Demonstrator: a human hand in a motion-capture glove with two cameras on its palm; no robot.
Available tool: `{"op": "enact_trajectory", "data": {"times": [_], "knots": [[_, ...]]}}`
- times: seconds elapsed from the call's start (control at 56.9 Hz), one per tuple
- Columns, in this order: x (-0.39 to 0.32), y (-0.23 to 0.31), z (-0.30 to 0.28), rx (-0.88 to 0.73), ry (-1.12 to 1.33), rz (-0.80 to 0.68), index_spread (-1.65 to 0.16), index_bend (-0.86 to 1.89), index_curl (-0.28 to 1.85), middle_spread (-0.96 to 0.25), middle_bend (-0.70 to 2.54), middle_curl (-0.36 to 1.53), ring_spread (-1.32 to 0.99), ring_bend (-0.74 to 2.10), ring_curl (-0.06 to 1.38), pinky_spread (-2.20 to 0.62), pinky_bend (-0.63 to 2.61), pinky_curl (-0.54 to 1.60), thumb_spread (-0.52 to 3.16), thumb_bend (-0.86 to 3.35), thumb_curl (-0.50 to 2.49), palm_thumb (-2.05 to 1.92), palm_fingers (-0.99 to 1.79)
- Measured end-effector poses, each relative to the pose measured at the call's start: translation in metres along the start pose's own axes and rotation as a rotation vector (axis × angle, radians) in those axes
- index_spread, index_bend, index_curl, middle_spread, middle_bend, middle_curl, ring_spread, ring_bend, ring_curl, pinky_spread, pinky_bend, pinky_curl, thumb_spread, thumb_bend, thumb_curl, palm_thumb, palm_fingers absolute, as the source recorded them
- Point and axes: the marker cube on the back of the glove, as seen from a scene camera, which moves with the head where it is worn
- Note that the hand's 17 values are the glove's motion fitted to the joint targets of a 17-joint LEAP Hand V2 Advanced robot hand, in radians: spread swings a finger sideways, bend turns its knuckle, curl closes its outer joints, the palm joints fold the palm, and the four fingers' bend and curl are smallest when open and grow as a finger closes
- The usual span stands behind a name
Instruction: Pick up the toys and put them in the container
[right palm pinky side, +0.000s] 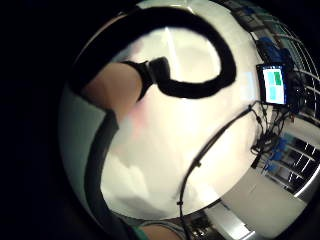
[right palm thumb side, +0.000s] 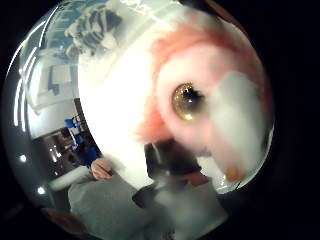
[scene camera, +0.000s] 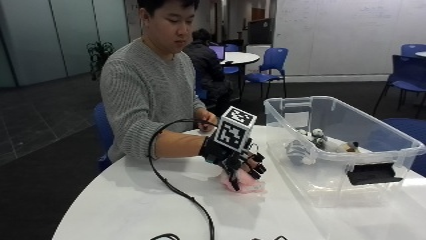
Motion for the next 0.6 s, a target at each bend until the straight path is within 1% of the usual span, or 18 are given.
{"op": "enact_trajectory", "data": {"times": [0.141,0.264,0.317,0.334,0.369,0.422,0.44,0.545,0.598], "knots": [[-0.013,-0.003,0.012,-0.026,0.069,-0.017,-0.38,0.06,0.36,-0.16,0.24,0.32,-0.07,0.15,0.41,0.03,1.32,0.36,1.21,-0.02,0.34,0.05,-0.11],[-0.021,-0.002,0.015,-0.031,0.096,-0.045,-0.38,0.1,0.31,-0.17,0.33,0.35,-0.06,0.16,0.38,0.03,1.35,0.36,1.19,0.01,0.35,0.13,-0.05],[-0.023,-0.002,0.016,-0.019,0.098,-0.056,-0.41,0.17,0.32,-0.18,0.37,0.37,-0.06,0.17,0.37,0.02,1.32,0.36,1.21,0.03,0.36,0.19,0.02],[-0.024,-0.002,0.016,-0.011,0.096,-0.06,-0.41,0.2,0.33,-0.19,0.41,0.38,-0.07,0.18,0.37,0.01,1.29,0.35,1.22,0.04,0.37,0.22,0.09],[-0.025,-0.003,0.016,0.01,0.089,-0.065,-0.42,0.2,0.33,-0.19,0.41,0.38,-0.07,0.18,0.36,0.01,1.28,0.34,1.22,0.05,0.38,0.25,0.11],[-0.027,-0.004,0.017,0.056,0.075,-0.074,-0.43,0.25,0.35,-0.21,0.51,0.42,-0.13,0.27,0.38,-0.02,1.17,0.3,1.25,0.07,0.4,0.3,0.34],[-0.027,-0.004,0.017,0.071,0.069,-0.08,-0.43,0.25,0.35,-0.22,0.52,0.42,-0.14,0.27,0.37,-0.03,1.15,0.29,1.25,0.08,0.41,0.32,0.36],[-0.024,-0.005,0.016,0.145,-0.004,-0.108,-0.42,0.22,0.38,-0.24,0.64,0.49,-0.26,0.45,0.44,-0.1,1.05,0.27,1.23,0.12,0.47,0.43,0.53],[-0.021,-0.007,0.013,0.164,-0.055,-0.113,-0.41,0.21,0.39,-0.26,0.64,0.5,-0.31,0.52,0.46,-0.14,1.05,0.27,1.2,0.12,0.5,0.47,0.55]]}}
